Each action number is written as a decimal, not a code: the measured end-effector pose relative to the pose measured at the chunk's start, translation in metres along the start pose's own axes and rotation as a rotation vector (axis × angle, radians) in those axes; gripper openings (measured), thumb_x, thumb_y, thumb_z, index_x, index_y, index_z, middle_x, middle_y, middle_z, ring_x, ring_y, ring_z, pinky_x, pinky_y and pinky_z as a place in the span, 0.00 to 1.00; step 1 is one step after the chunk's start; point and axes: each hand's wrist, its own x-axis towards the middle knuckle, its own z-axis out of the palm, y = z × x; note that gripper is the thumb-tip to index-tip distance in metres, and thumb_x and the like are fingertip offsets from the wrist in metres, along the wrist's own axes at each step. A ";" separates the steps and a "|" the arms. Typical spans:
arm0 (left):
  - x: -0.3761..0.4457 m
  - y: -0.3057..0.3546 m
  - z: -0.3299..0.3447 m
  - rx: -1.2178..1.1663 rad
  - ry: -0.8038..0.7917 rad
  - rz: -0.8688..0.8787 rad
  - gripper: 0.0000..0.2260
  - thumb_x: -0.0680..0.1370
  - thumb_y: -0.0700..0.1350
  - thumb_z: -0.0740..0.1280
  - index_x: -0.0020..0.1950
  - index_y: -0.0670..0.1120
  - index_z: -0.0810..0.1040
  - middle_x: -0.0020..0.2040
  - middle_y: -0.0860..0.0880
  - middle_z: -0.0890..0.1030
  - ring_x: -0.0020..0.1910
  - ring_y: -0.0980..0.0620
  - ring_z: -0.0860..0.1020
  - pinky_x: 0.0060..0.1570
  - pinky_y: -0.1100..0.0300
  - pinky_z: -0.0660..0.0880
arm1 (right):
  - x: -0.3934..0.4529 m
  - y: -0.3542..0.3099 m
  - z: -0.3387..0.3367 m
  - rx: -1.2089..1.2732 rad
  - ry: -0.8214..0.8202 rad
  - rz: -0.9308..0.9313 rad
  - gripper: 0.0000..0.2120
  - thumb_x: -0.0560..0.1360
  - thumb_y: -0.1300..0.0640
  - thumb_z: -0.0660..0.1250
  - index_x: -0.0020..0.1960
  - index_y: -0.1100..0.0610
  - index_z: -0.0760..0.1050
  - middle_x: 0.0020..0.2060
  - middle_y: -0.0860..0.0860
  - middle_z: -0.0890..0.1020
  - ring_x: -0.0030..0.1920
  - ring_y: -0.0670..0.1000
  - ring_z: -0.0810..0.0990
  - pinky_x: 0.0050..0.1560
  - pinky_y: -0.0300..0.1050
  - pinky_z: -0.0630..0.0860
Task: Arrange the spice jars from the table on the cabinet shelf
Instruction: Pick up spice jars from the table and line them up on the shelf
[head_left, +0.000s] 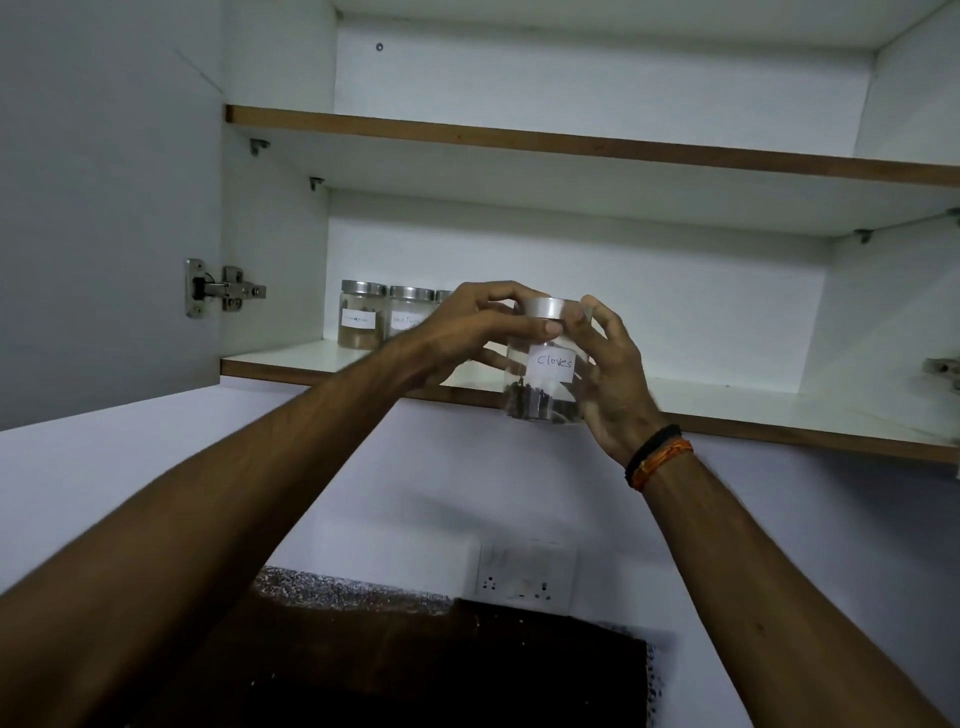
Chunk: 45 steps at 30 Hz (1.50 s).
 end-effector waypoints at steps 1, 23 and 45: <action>0.003 -0.001 -0.001 0.008 0.012 0.010 0.13 0.72 0.45 0.77 0.56 0.47 0.83 0.52 0.43 0.85 0.47 0.50 0.85 0.40 0.58 0.80 | 0.003 0.001 -0.001 -0.008 -0.002 -0.004 0.33 0.74 0.42 0.68 0.75 0.52 0.65 0.61 0.53 0.81 0.60 0.57 0.82 0.58 0.57 0.81; 0.075 -0.070 -0.048 0.153 0.186 0.016 0.20 0.71 0.47 0.77 0.60 0.46 0.79 0.55 0.47 0.84 0.52 0.50 0.84 0.49 0.50 0.83 | 0.058 0.061 -0.019 -1.327 0.657 -0.346 0.08 0.74 0.54 0.63 0.42 0.55 0.79 0.27 0.48 0.72 0.28 0.52 0.68 0.35 0.41 0.63; 0.141 -0.093 -0.083 1.112 0.053 0.141 0.24 0.77 0.58 0.69 0.69 0.47 0.77 0.66 0.47 0.80 0.66 0.45 0.76 0.69 0.48 0.64 | 0.055 0.067 -0.016 -1.387 0.666 -0.563 0.07 0.70 0.54 0.70 0.36 0.56 0.79 0.23 0.50 0.76 0.25 0.48 0.64 0.35 0.40 0.63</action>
